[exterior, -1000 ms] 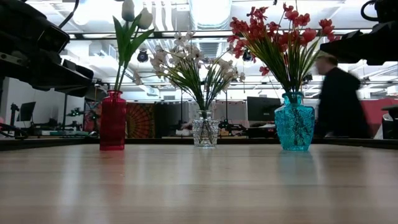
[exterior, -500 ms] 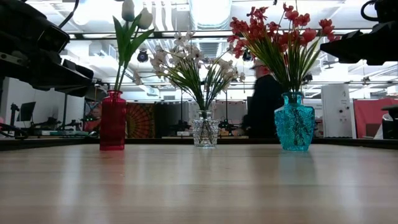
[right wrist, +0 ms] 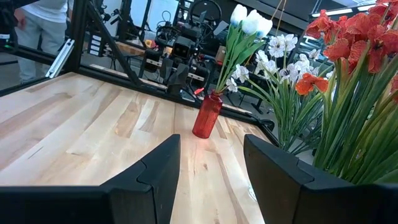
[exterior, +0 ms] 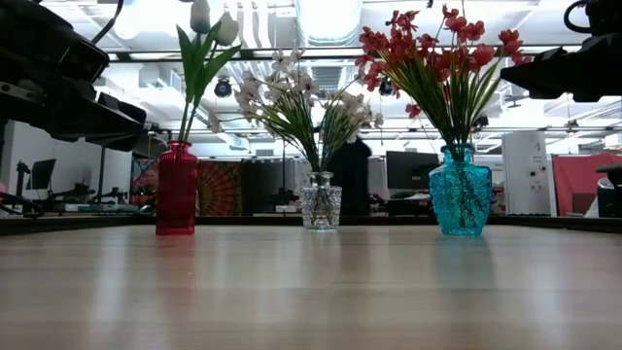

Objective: Sort flowers into vase by color
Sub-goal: Return to Home Position

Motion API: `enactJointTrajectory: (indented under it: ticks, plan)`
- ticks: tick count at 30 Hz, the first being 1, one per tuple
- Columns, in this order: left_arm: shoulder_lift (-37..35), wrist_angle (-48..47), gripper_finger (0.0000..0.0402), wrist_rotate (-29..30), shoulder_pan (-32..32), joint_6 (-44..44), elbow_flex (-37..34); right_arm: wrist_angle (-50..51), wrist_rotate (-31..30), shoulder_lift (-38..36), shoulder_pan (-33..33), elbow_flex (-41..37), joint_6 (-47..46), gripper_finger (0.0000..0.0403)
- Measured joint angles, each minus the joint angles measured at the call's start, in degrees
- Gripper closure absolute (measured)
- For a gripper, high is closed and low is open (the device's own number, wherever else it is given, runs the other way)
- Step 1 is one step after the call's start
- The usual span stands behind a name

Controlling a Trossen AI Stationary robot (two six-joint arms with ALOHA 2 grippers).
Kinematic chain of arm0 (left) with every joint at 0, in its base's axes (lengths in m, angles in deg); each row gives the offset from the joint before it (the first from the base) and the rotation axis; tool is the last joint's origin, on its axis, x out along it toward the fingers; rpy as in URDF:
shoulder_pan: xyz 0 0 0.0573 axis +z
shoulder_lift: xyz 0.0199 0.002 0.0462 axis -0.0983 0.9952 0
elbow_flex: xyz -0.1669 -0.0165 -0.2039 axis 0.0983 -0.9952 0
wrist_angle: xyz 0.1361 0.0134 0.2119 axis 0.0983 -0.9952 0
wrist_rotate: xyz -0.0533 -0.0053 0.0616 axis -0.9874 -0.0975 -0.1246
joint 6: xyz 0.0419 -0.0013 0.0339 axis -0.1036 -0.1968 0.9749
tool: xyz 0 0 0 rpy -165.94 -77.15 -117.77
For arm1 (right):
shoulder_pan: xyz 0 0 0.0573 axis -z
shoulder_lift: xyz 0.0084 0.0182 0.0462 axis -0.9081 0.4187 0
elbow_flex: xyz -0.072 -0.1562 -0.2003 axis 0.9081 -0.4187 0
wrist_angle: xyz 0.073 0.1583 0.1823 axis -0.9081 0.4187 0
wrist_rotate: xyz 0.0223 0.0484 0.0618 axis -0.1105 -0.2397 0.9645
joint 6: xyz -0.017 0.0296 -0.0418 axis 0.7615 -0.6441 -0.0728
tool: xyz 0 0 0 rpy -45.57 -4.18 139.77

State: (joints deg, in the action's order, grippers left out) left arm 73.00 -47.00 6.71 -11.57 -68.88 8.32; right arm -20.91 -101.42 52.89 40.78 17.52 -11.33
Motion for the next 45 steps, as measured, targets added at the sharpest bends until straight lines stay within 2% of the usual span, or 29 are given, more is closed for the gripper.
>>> enactJointTrajectory:
  ticks: [45]
  plan:
    - [0.00, -0.01, 0.0395, 0.00, -0.01, 0.01, 0.00, 0.02, 0.00, 0.00, 0.00, 0.00, 0.00, 0.0227]
